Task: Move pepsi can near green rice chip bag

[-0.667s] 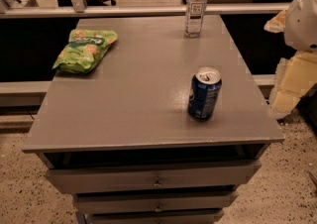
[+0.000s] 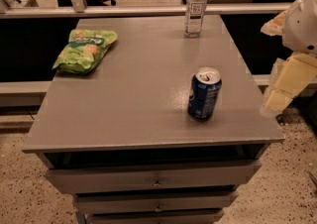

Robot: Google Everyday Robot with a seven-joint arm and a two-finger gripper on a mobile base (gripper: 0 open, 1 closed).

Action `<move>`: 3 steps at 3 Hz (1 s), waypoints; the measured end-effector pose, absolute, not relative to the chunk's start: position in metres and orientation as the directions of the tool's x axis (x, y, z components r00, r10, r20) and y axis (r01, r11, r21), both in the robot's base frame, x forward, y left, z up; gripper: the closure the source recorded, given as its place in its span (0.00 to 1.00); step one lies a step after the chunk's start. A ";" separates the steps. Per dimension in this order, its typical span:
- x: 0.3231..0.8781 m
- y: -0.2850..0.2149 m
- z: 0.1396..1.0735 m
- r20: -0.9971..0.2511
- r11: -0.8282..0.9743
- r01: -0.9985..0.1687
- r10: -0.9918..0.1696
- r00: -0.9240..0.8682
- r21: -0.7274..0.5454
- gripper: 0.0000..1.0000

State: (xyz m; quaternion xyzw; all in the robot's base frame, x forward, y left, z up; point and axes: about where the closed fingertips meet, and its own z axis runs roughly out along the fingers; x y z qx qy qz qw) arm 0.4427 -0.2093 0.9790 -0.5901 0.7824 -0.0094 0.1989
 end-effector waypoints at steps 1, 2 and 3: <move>0.453 -0.189 0.966 -0.455 0.339 -0.922 -0.862 -0.223 -0.189 0.00; 0.464 -0.164 0.949 -0.600 0.357 -0.928 -0.767 -0.225 -0.108 0.00; 0.469 -0.136 0.933 -0.710 0.350 -0.935 -0.672 -0.212 -0.052 0.00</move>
Offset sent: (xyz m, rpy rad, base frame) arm 0.0345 0.0731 -0.0444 0.6017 0.0479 0.0189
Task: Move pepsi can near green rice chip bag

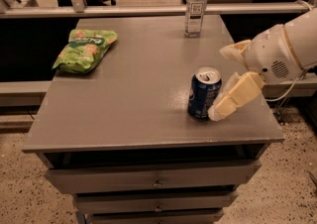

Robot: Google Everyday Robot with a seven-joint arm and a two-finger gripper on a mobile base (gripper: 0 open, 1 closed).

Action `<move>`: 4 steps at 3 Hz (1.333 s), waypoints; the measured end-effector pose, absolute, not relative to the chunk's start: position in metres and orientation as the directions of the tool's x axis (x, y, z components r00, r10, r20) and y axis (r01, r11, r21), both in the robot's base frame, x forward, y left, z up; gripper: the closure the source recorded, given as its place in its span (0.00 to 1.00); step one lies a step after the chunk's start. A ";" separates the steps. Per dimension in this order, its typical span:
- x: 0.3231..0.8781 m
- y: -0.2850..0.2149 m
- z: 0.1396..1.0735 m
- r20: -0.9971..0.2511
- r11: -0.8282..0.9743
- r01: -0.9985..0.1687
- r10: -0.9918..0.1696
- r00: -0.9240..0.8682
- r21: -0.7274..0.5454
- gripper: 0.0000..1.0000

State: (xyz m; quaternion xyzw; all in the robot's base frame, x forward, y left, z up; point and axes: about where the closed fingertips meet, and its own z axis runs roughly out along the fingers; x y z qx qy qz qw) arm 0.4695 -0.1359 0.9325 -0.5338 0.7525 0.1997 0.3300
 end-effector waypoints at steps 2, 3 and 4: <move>0.480 -0.109 0.893 -0.836 0.358 -0.933 -0.521 -0.172 -0.032 0.00; 0.488 -0.108 0.883 -0.868 0.382 -0.924 -0.469 -0.166 -0.029 0.16; 0.496 -0.108 0.880 -0.888 0.398 -0.917 -0.431 -0.159 -0.029 0.39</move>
Offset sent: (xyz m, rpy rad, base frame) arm 0.0214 0.0256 -0.0648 0.2829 -0.0924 -0.0259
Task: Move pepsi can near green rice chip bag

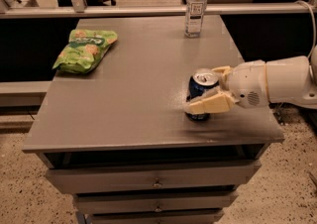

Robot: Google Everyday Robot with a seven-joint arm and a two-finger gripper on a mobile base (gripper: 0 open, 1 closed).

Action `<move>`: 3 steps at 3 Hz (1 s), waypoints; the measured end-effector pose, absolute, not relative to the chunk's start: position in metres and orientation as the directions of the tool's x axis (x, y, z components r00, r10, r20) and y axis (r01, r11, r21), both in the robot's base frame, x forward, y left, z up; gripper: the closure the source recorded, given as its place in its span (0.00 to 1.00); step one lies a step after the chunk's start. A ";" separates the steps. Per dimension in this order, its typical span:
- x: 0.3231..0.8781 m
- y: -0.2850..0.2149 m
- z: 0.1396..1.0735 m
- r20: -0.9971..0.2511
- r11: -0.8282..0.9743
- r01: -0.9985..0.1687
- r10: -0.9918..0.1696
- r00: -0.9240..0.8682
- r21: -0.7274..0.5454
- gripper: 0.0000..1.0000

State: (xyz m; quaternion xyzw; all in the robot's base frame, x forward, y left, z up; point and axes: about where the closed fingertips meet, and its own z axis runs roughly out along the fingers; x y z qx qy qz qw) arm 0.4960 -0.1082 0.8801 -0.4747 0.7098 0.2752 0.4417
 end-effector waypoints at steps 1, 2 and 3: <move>0.505 -0.112 0.881 -0.905 0.409 -0.913 -0.391 -0.166 -0.009 0.62; 0.521 -0.122 0.900 -0.920 0.421 -0.907 -0.360 -0.157 -0.010 0.85; 0.524 -0.122 0.908 -0.922 0.422 -0.906 -0.359 -0.143 -0.024 1.00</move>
Offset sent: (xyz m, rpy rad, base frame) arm 0.0604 -0.0416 0.0695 0.1231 -0.0774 -0.0662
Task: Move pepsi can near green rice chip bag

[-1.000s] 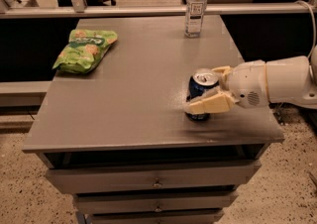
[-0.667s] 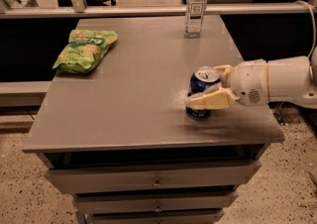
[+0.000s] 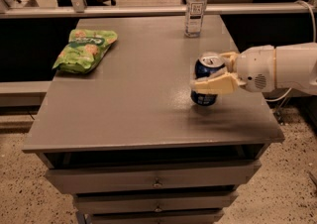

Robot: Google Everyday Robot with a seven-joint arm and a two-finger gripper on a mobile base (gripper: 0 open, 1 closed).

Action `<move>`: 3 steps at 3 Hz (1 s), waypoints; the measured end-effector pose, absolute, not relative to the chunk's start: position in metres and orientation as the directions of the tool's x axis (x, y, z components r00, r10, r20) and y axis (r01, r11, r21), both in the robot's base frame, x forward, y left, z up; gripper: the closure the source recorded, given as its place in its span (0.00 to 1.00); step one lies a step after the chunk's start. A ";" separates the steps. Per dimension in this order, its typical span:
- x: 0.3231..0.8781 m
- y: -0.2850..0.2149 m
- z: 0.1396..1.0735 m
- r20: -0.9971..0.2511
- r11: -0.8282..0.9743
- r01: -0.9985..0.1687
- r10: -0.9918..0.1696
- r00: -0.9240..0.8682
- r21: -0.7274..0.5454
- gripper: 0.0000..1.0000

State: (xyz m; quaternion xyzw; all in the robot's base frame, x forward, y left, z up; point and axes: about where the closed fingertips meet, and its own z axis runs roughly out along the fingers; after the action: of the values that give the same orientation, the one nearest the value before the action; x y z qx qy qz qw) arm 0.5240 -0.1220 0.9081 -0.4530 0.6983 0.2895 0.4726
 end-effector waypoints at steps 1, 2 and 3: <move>0.524 -0.122 0.908 -0.922 0.422 -0.906 -0.359 -0.143 -0.024 1.00; 0.544 -0.091 0.912 -0.930 0.389 -0.920 -0.354 -0.097 -0.052 1.00; 0.581 -0.046 0.914 -0.938 0.363 -0.928 -0.343 -0.045 -0.088 1.00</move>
Offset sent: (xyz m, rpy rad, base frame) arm 0.0504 0.0713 0.0082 0.0257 -0.0888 0.0829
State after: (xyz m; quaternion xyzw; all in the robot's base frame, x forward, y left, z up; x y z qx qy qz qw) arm 0.5812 -0.0464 0.9142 -0.4813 0.6598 0.2950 0.4960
